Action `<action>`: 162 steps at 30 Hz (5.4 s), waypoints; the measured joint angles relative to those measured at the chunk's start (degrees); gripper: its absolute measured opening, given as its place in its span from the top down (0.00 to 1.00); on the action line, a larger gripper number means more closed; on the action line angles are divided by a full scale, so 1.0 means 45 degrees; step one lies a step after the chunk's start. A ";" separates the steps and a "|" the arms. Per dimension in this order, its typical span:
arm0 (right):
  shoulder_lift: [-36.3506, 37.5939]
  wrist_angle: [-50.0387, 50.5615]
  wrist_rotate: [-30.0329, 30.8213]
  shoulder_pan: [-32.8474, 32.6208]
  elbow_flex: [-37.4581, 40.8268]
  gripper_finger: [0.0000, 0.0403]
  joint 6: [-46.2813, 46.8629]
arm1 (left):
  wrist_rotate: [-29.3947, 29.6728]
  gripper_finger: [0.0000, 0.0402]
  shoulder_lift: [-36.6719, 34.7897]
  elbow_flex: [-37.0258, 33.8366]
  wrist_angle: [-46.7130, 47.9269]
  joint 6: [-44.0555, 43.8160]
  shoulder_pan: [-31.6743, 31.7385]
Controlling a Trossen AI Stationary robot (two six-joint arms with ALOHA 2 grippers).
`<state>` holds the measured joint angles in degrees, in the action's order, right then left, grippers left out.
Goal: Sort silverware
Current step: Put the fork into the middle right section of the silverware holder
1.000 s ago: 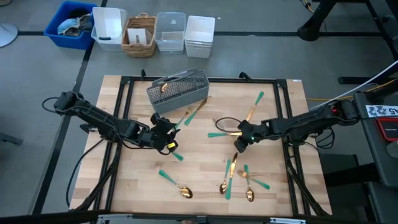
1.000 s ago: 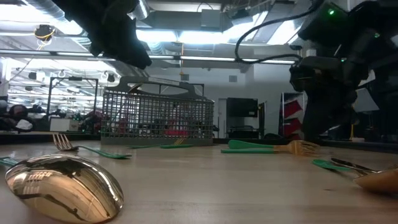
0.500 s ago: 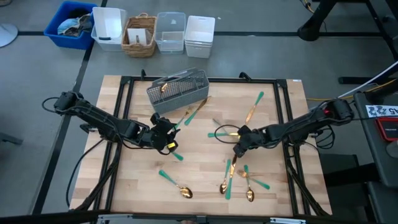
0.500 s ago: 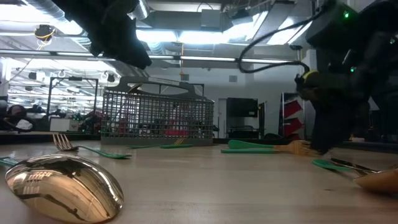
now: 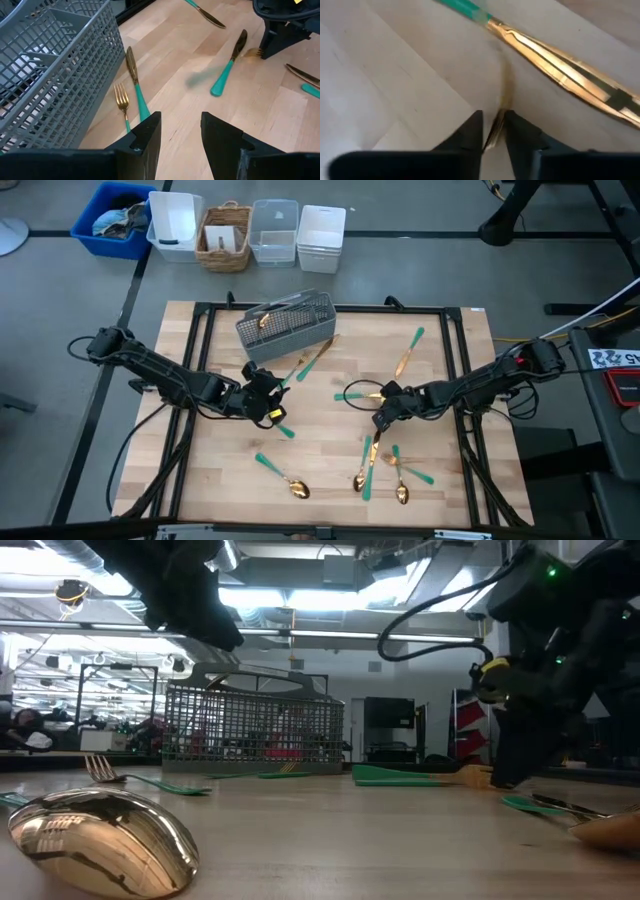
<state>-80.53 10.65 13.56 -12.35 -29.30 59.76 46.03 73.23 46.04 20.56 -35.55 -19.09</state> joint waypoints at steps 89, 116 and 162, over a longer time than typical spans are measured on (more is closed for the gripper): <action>-0.4188 -0.4432 0.3880 0.5660 -0.8893 0.75 -3.1439 | 0.0935 0.68 -0.0597 -0.0005 0.1005 -0.0102 -0.0015; -0.0459 0.2996 0.6872 0.5043 -0.8893 0.75 -2.1971 | -0.2238 0.68 0.0329 0.0005 0.0450 -0.1105 0.1308; 0.1957 0.4155 -0.3263 0.6502 -0.3487 0.75 -1.6230 | -0.5150 0.92 0.5694 0.0027 -0.1519 0.0189 0.5921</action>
<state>-71.72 29.34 -1.13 16.91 -44.99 -13.28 22.85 98.85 46.16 13.72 -34.70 7.55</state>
